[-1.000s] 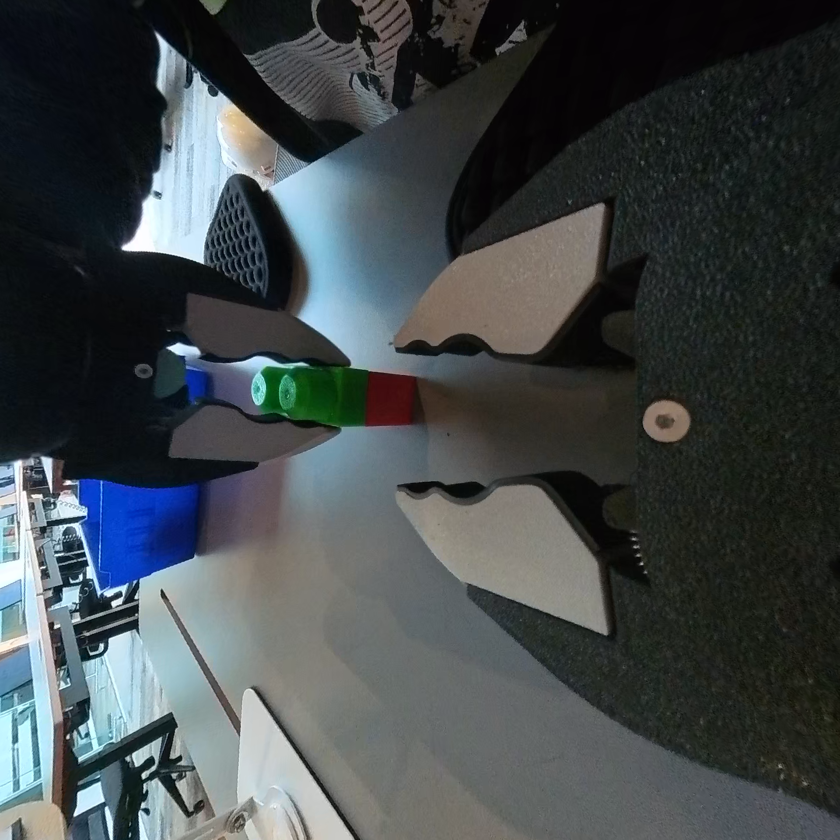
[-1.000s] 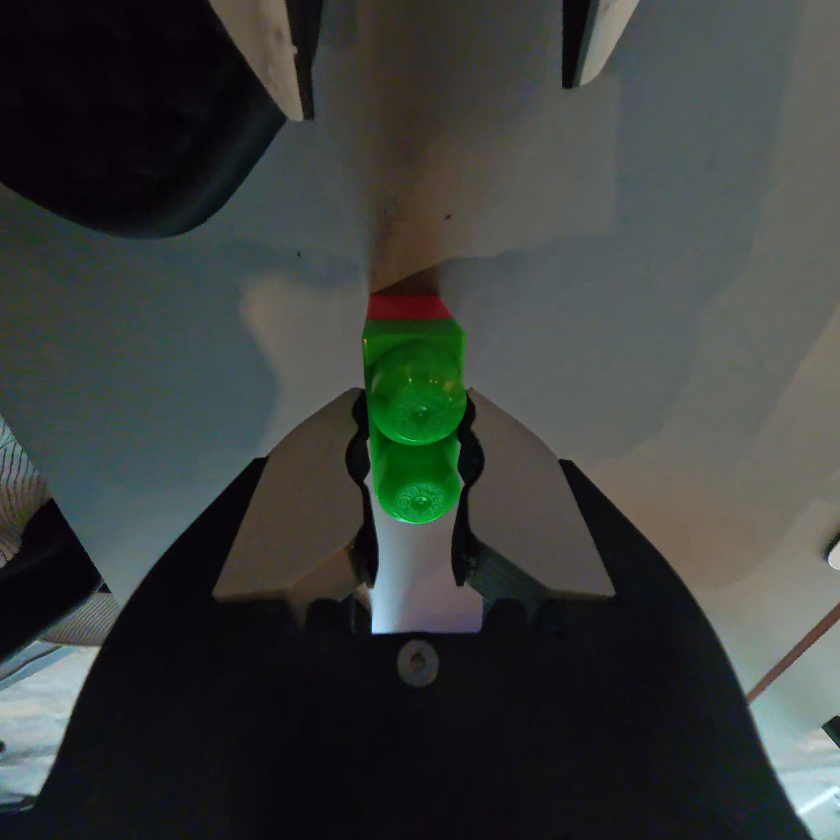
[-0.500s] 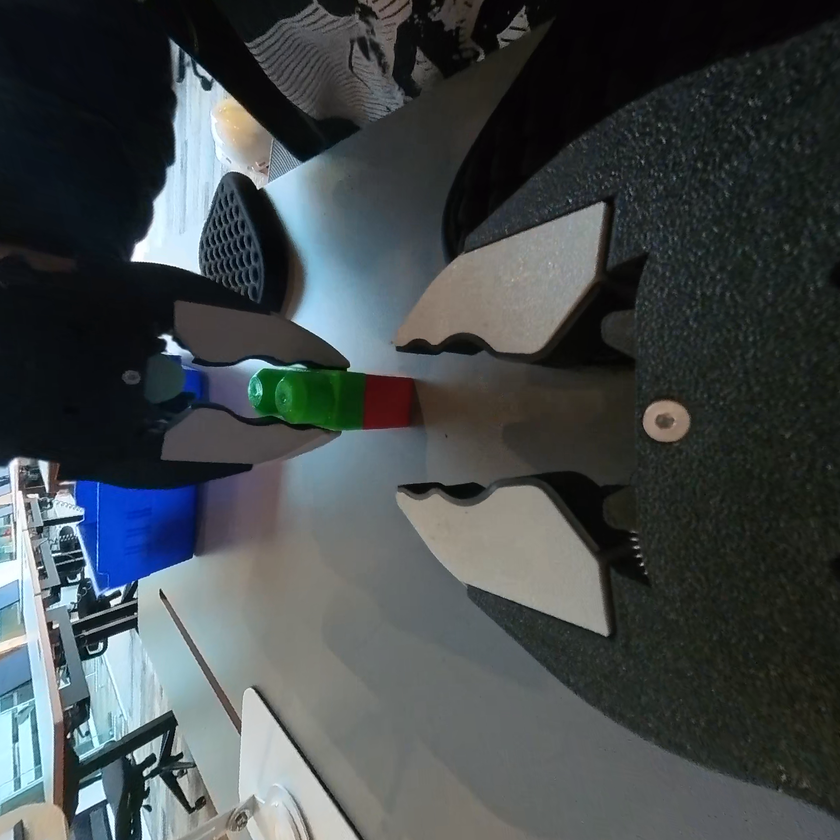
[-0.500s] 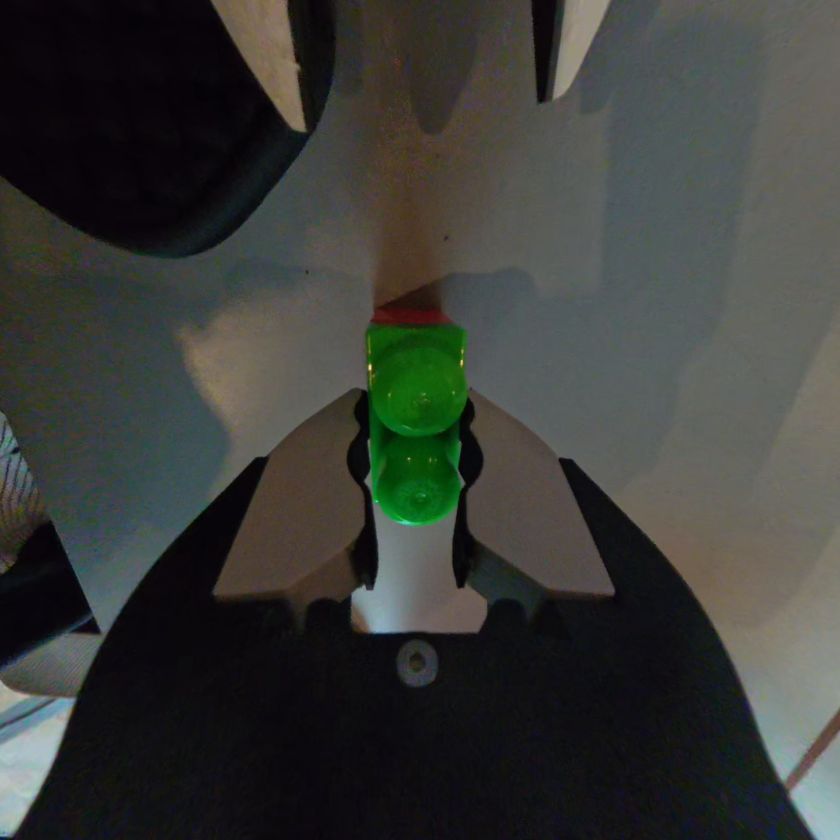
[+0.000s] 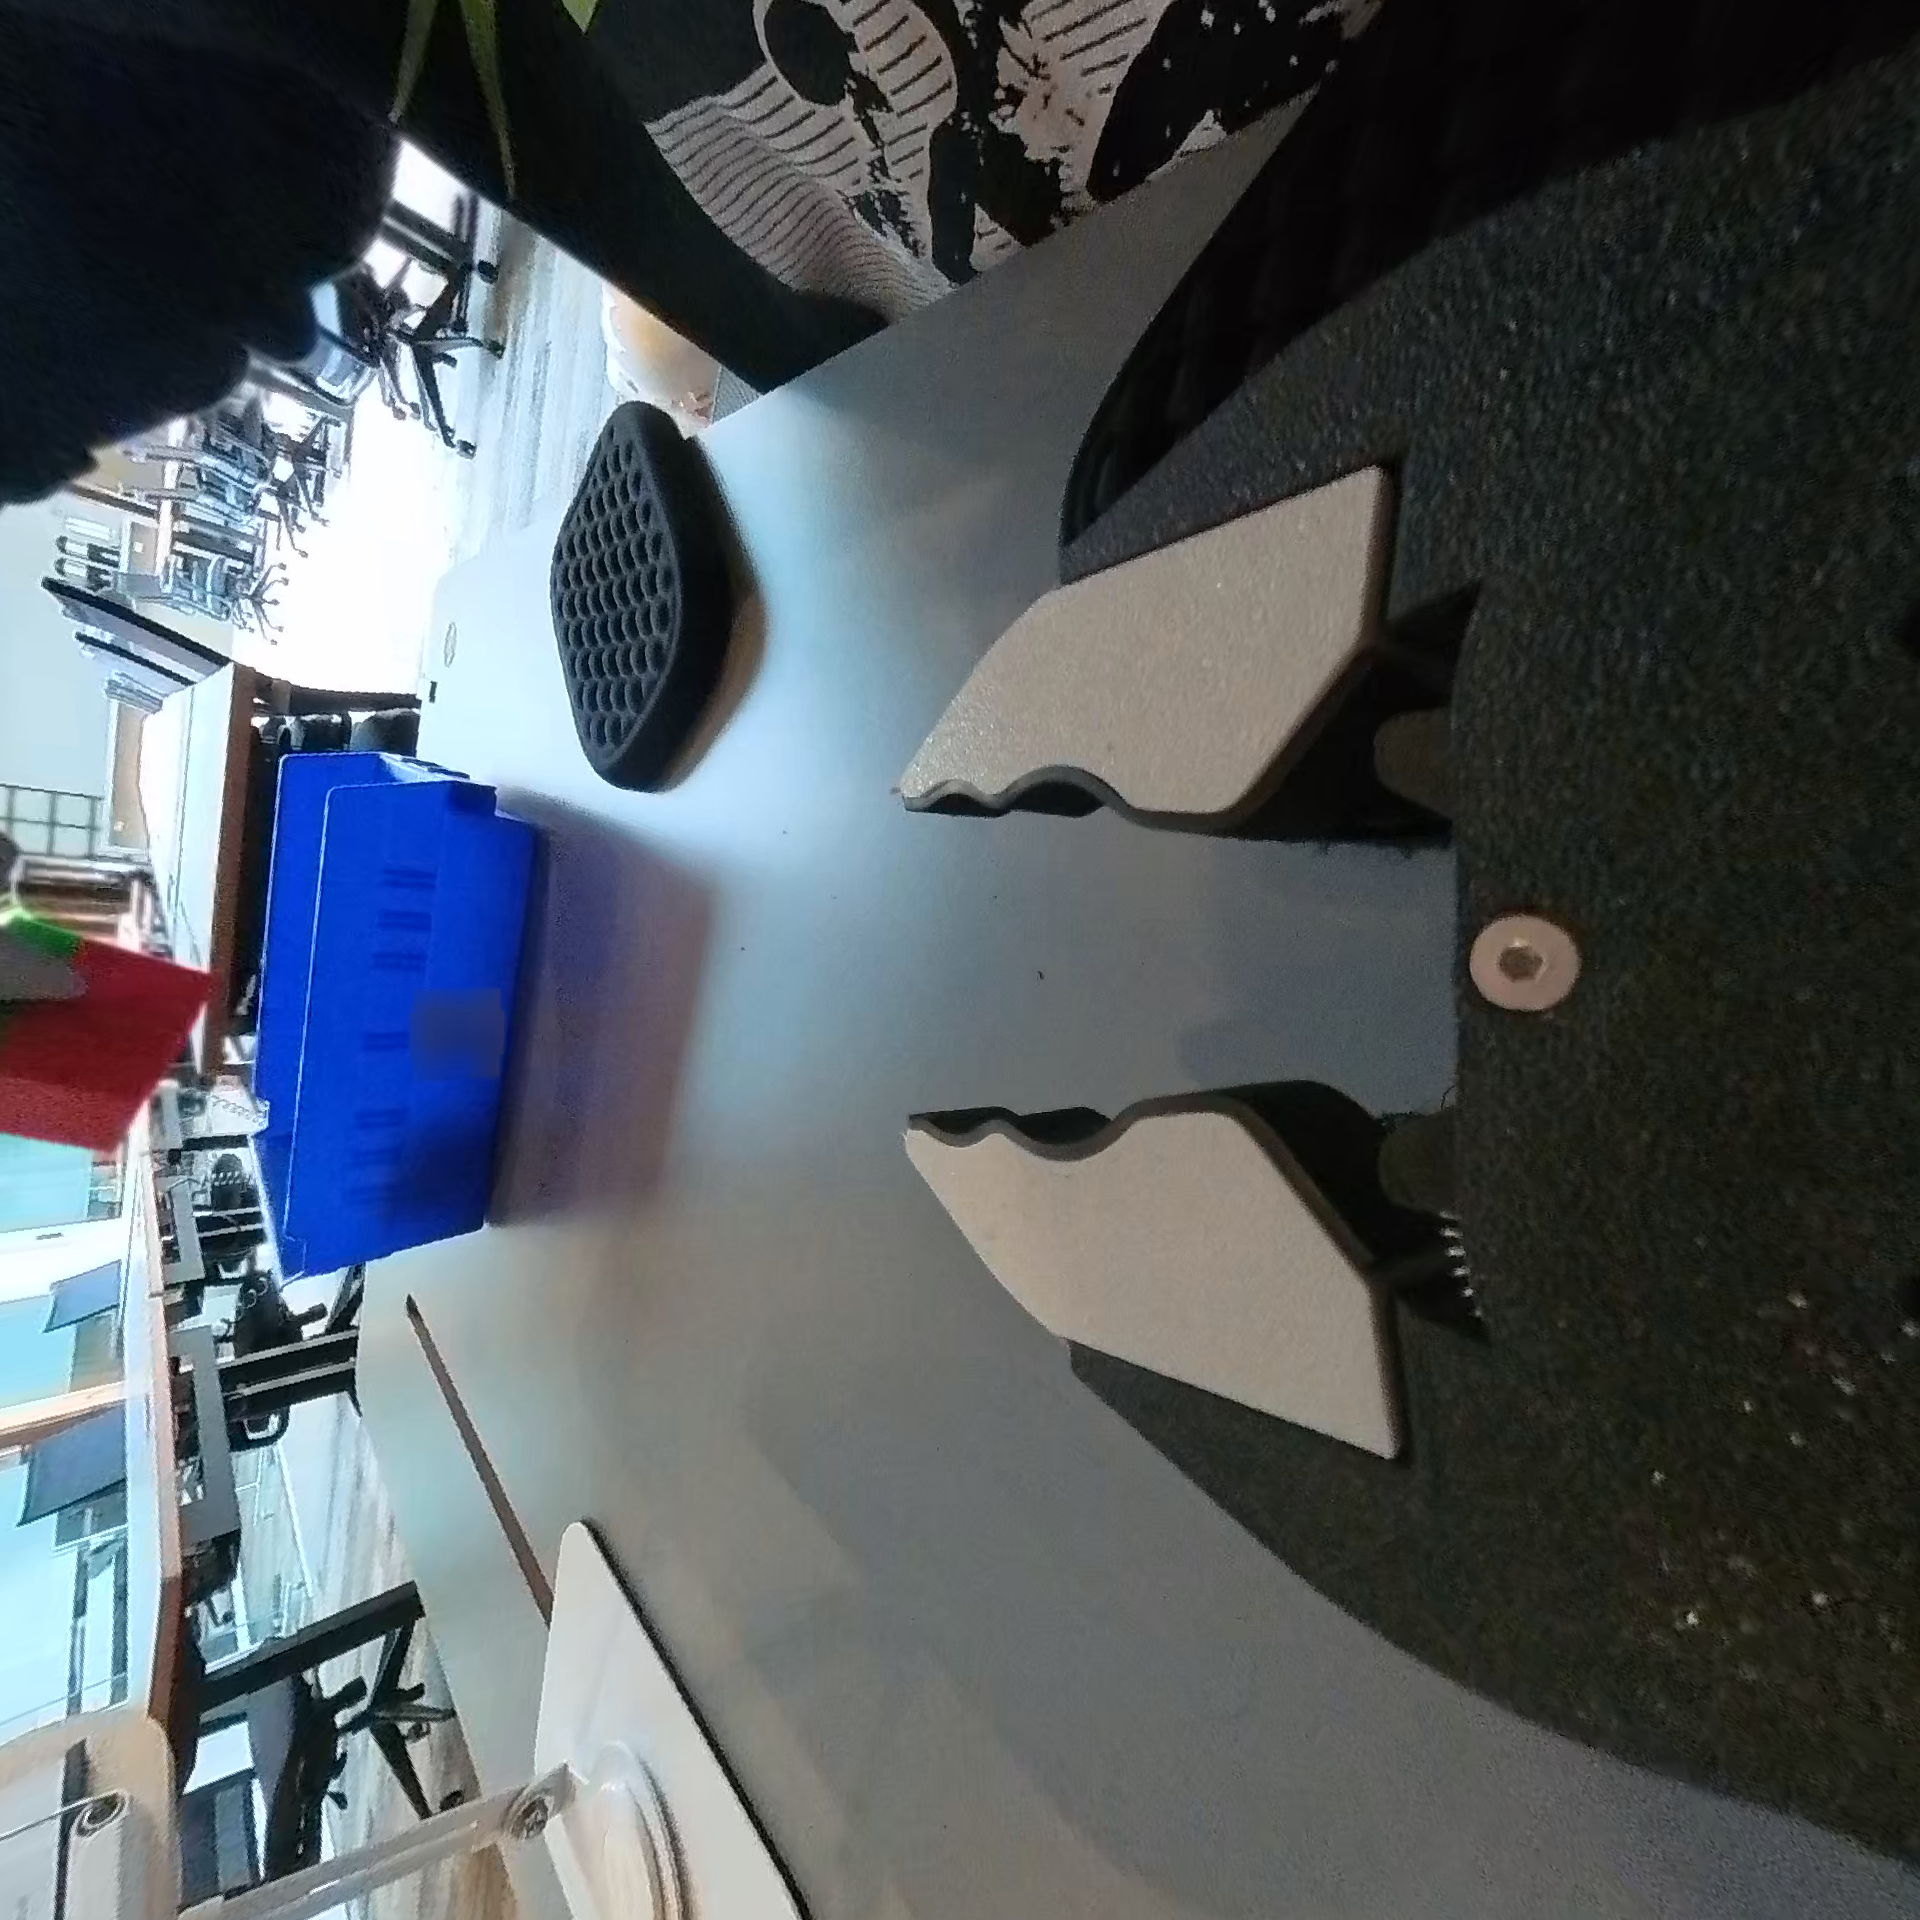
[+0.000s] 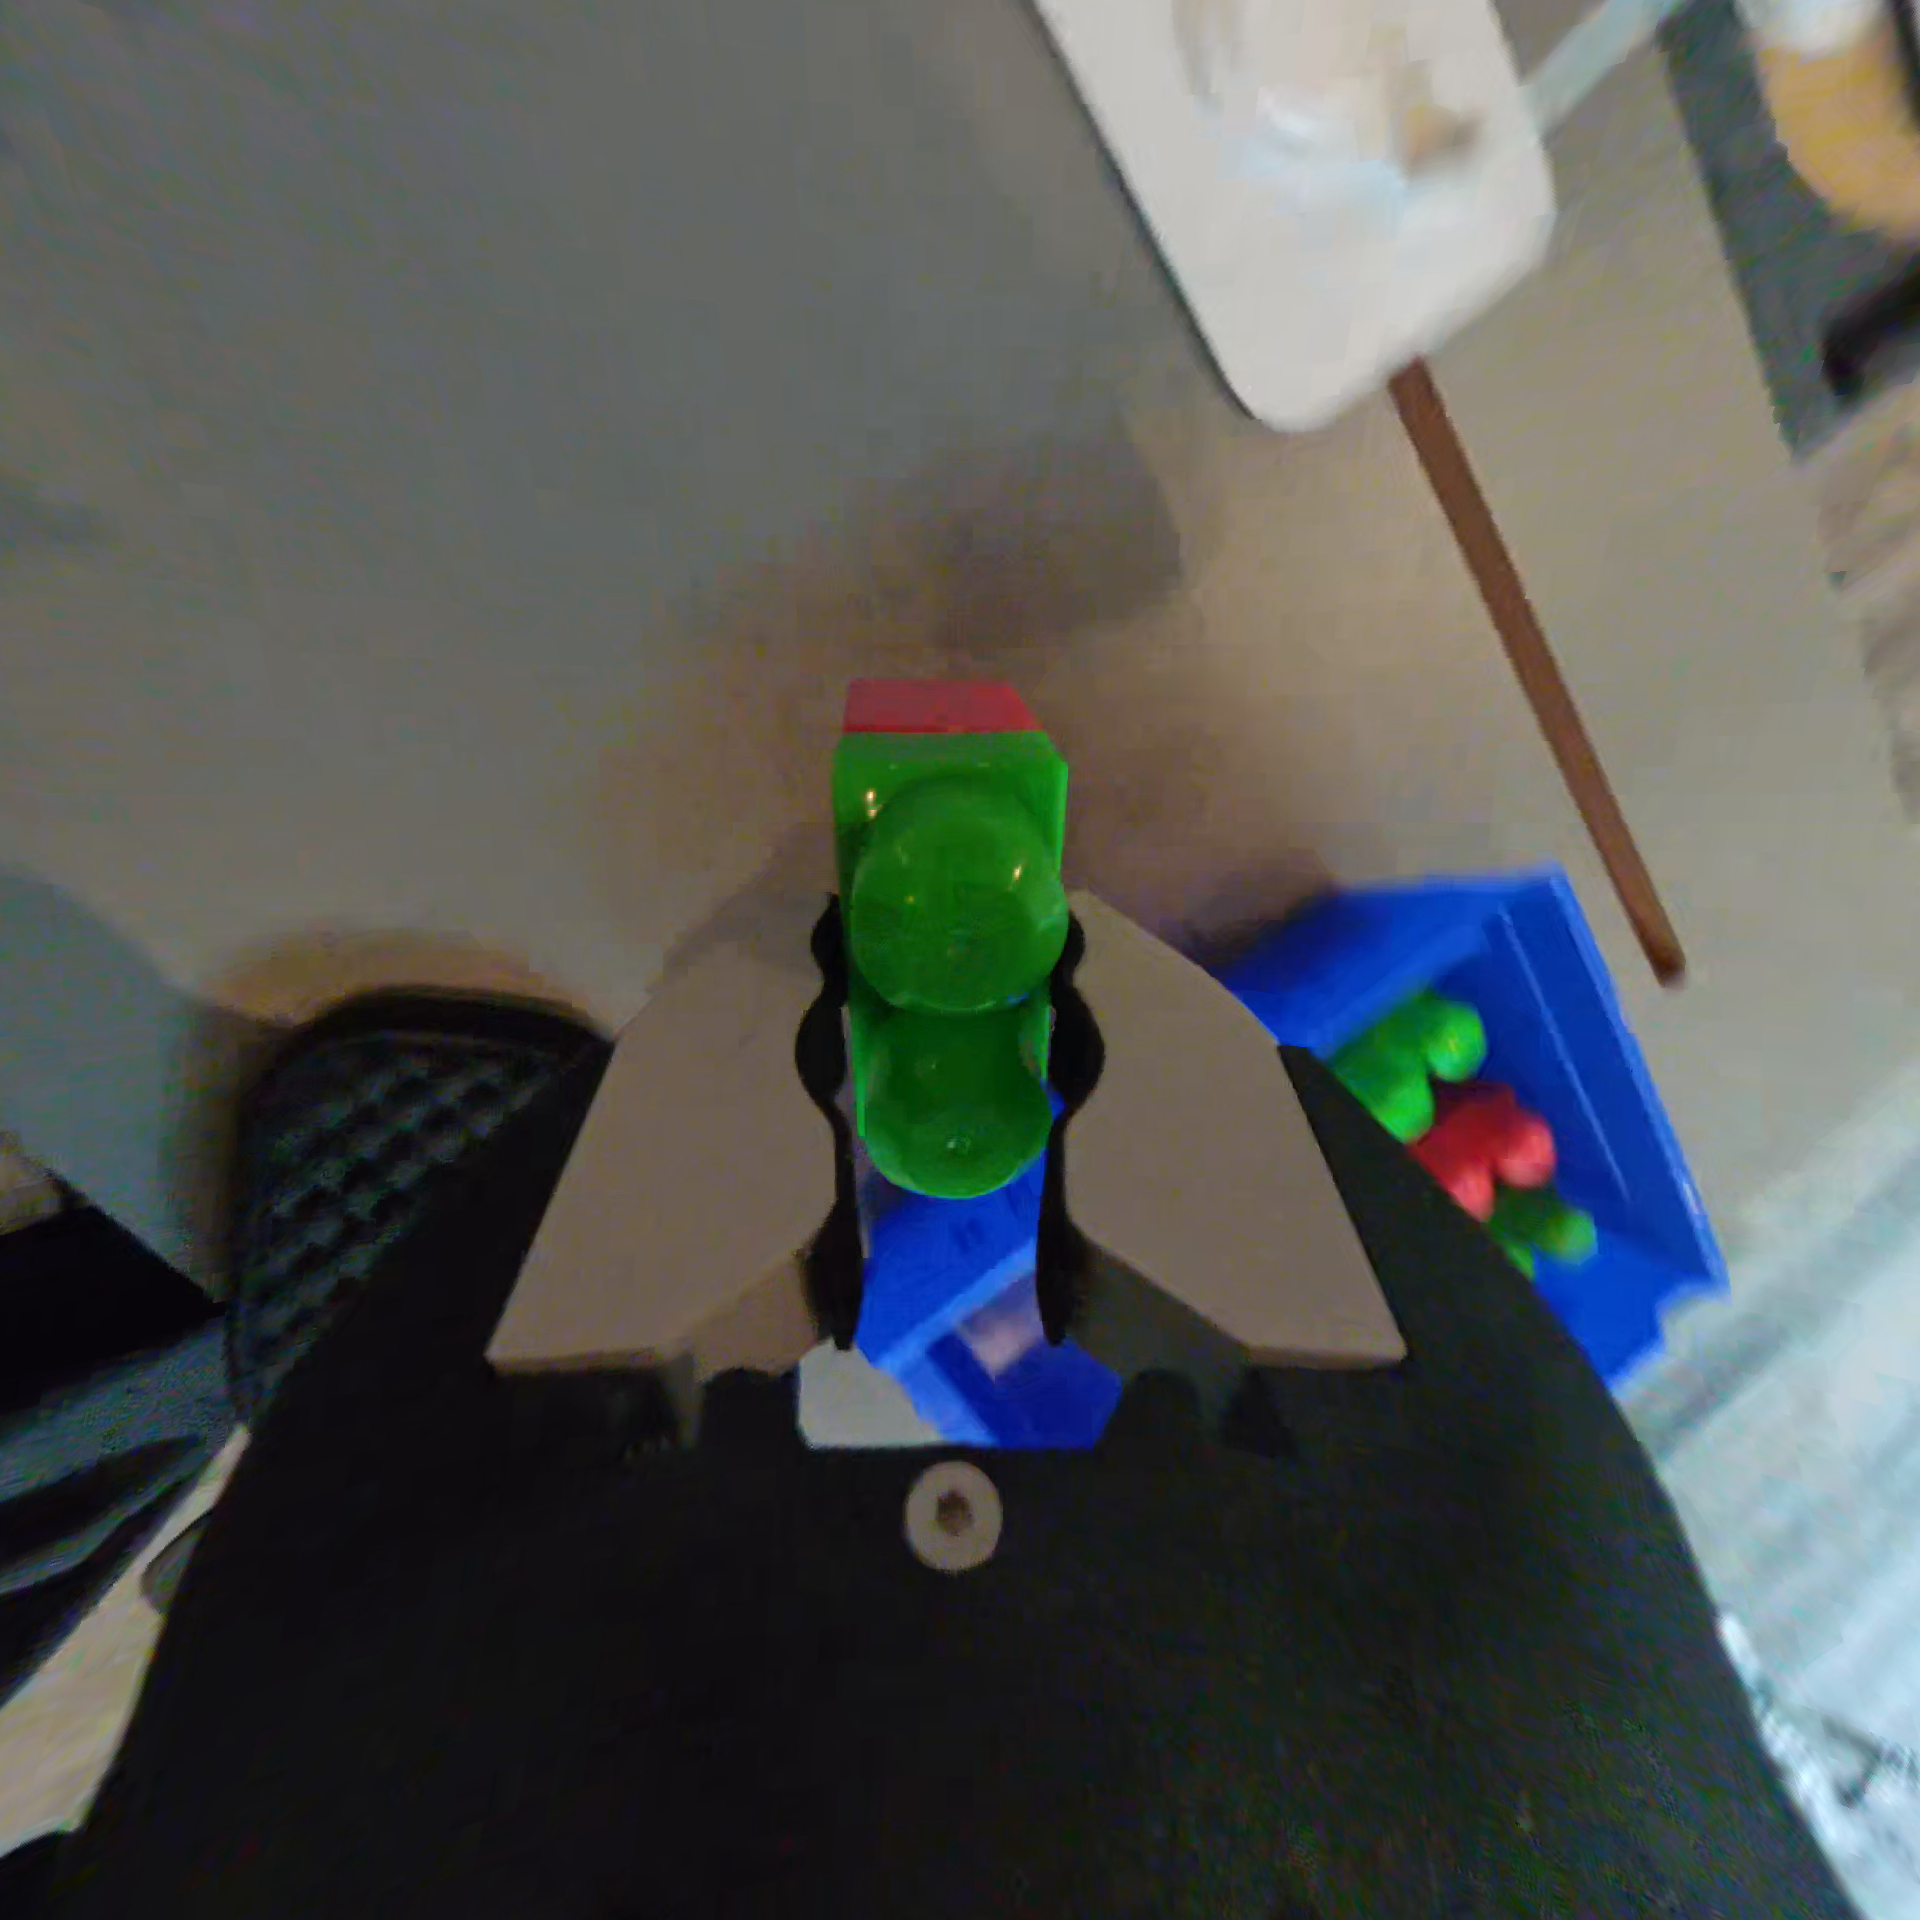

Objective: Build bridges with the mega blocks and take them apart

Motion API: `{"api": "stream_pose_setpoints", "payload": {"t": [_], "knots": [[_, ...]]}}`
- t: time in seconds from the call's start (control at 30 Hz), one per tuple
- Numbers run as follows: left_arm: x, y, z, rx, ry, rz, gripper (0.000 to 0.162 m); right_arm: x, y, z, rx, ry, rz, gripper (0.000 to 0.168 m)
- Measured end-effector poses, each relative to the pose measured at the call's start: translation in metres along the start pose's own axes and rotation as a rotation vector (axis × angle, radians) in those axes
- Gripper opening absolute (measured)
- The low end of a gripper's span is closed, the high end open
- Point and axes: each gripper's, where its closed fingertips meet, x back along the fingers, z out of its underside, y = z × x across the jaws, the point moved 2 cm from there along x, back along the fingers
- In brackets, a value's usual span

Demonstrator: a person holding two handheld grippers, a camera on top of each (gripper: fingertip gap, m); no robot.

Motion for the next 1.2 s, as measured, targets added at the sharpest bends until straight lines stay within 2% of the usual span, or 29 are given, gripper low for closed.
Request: {"api": "stream_pose_setpoints", "payload": {"t": [0.1,0.2,0.33,0.47,0.83,1.2], "knots": [[0.000,0.000,0.000,-0.002,-0.003,0.001,0.054,0.012,-0.052,0.049,-0.173,0.089,0.056,0.036],[0.000,0.001,0.000,0.006,-0.004,0.002,0.054,0.010,-0.084,0.091,-0.319,0.165,0.071,0.036],[0.001,0.002,-0.001,0.022,-0.015,0.000,0.054,-0.008,-0.110,0.134,-0.480,0.246,0.071,0.036],[0.001,0.002,-0.001,0.019,-0.014,-0.001,0.054,-0.034,-0.121,0.161,-0.585,0.325,0.059,0.036],[-0.002,-0.002,0.002,-0.023,0.020,-0.003,0.053,-0.079,-0.125,0.178,-0.707,0.443,0.106,0.036],[-0.002,-0.002,0.002,-0.027,0.024,-0.004,0.052,-0.102,-0.120,0.180,-0.779,0.424,0.098,0.036]]}}
